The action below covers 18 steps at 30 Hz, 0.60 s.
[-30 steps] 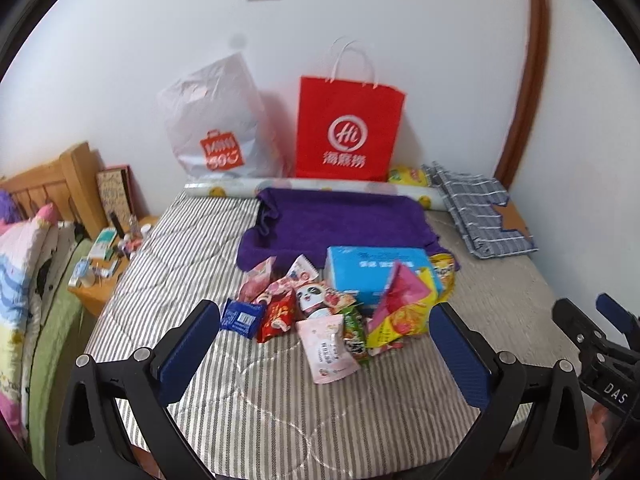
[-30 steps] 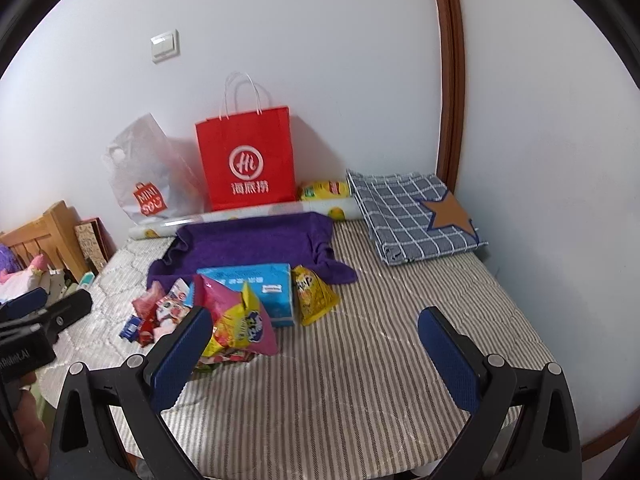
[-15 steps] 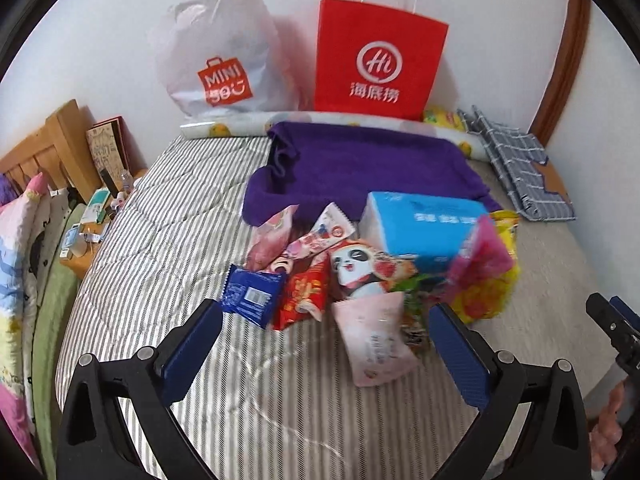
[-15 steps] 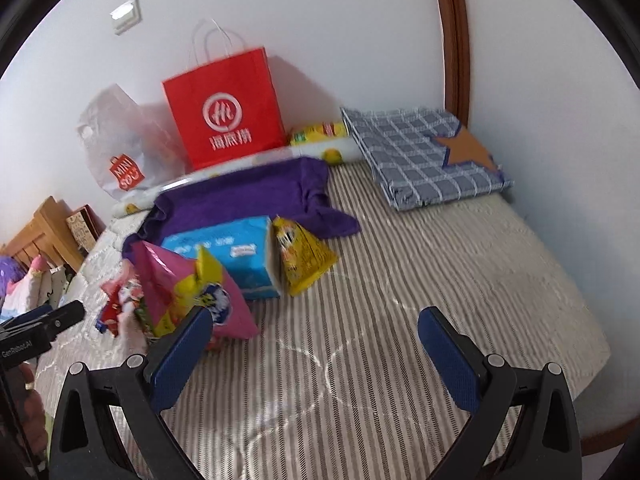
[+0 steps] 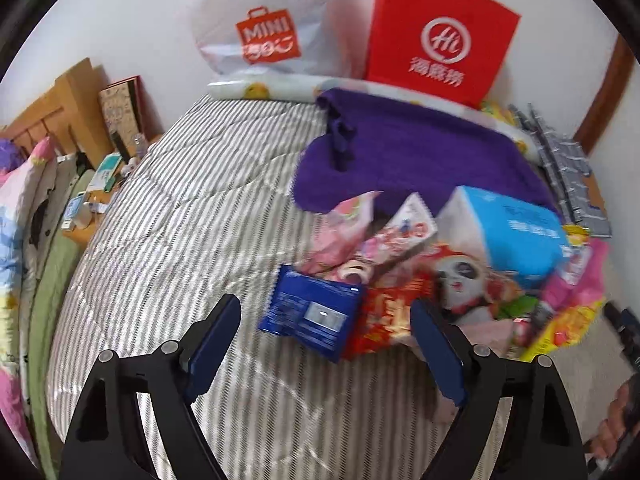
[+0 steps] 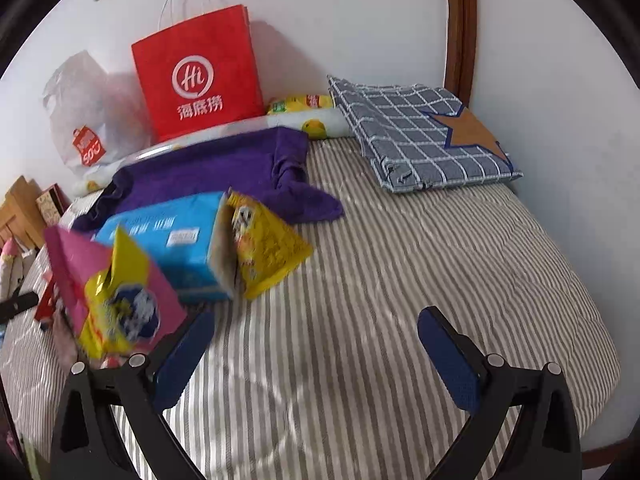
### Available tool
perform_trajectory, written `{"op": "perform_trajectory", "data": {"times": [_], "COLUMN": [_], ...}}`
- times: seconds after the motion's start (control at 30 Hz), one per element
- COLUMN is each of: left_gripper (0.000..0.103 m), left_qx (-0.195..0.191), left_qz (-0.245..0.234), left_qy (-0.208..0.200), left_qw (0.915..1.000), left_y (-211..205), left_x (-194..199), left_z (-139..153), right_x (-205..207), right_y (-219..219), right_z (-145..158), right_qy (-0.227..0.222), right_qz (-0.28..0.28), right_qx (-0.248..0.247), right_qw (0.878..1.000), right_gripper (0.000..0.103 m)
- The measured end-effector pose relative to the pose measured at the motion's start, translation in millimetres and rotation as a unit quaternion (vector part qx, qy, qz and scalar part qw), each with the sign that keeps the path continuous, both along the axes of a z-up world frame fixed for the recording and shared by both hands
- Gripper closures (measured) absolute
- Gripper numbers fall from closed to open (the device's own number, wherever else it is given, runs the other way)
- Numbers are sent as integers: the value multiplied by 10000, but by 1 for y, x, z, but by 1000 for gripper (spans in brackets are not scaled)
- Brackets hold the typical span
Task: Organize snacks
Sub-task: 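Move the left tool toward the blue biscuit packet while the right tool approaches the yellow chip bag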
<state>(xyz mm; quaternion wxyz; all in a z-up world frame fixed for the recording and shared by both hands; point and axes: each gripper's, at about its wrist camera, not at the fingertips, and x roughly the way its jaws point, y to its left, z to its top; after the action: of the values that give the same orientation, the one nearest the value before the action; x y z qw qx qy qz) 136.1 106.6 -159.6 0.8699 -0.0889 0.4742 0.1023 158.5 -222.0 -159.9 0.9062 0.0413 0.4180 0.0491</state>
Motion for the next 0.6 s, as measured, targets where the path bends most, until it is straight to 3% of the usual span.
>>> {"op": "perform_trajectory", "data": {"times": [0.13,0.27,0.37,0.6], "left_gripper": [19,25,25,25], "left_qx": [169,28,-68,-240], "left_qz": [10,-95,-139,-161], "left_qy": [76,127,160,102], "left_qw": [9998,9999,9998,9995], "left_y": [4,8,10,15], "left_x": [9,16,20,25], "left_z": [-5,-8,-8,-8], "right_x": [20,39,54,68], "right_y": [4,15,18,24], "right_z": [5,4,-5,-20], "right_qy": [-68,-130,54,237], "right_qz": [135,331,422,583], "right_qx": [209,78,248,346], "right_qw": [9997,9993,9988,9974], "right_gripper": [12,25,41,43]}}
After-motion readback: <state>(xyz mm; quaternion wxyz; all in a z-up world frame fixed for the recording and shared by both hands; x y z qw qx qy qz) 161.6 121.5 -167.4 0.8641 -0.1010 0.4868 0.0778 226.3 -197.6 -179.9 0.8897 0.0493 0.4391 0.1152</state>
